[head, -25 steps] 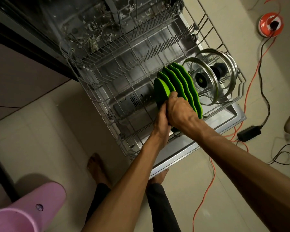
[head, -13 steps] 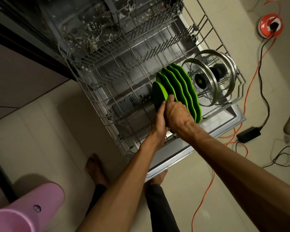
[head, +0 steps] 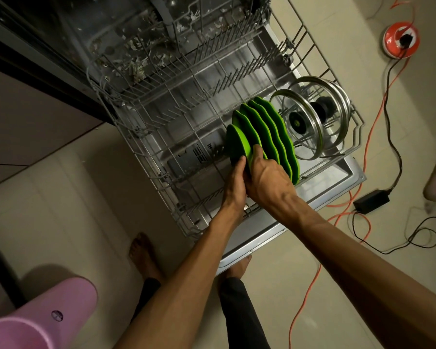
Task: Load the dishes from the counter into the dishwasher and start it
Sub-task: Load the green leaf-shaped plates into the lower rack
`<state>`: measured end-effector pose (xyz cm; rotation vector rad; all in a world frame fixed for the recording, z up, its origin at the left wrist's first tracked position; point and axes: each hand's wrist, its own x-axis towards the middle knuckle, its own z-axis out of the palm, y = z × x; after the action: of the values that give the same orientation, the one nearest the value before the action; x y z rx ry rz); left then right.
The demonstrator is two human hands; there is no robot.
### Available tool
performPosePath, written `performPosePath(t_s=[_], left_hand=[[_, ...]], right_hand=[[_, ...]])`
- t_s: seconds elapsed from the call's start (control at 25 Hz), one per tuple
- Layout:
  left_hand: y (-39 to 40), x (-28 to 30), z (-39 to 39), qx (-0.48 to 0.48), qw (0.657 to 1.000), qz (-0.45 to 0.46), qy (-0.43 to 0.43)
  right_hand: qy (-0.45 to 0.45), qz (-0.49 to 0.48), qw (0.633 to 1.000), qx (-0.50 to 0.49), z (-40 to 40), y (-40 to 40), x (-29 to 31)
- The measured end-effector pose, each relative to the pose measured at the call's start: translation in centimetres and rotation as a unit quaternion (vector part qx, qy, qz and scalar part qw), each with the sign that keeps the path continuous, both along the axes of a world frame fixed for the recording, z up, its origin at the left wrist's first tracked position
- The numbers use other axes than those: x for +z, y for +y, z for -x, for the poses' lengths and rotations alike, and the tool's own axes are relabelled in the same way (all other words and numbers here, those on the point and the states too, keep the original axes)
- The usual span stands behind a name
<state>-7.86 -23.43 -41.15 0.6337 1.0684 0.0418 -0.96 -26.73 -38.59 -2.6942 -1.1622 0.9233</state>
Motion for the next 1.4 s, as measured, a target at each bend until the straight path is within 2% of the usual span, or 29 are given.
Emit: performPosePath(t_s=[0.12,0.24,0.48,0.56,0.68,0.8,0.88,1.16,1.4], left_hand=[[0.0,1.3,0.6,-0.031,0.997,-0.047,0.053],[0.6,3.6,1.2,-0.063,0.98,-0.132,0.135],[3.1,7.1,2.8,-0.128,0.942,-0.28,0.134],[4.1,7.6,3.5,-0.153,0.915,-0.353,0.121],[5.8,8.6,4.9,-0.194,0.855,-0.466,0.121],[7.6,11.0,6.0,-0.226,0.801,-0.534,0.145],[8.6,13.0,6.4,-0.224,0.778,-0.567,0.15],[12.4,21.4,9.8,-0.126,0.734,-0.65,0.152],[14.9,26.7,13.1,-0.094,0.719,-0.668,0.17]], right_hand=[[-0.006,-0.002,1.0,0.005,0.5,-0.4,1.0],[-0.013,-0.028,0.999,-0.008,0.7,-0.8,2.4],[-0.002,-0.109,0.994,-0.027,0.5,0.4,4.6],[-0.003,-0.127,0.992,-0.01,0.7,1.0,5.7],[-0.014,-0.148,0.989,0.018,1.1,1.7,7.6],[-0.02,-0.159,0.986,0.036,1.4,2.8,9.6],[-0.023,-0.178,0.983,0.039,1.6,3.6,11.3],[-0.03,-0.274,0.959,0.065,4.1,8.3,20.0],[-0.037,-0.311,0.943,0.114,6.5,11.8,25.6]])
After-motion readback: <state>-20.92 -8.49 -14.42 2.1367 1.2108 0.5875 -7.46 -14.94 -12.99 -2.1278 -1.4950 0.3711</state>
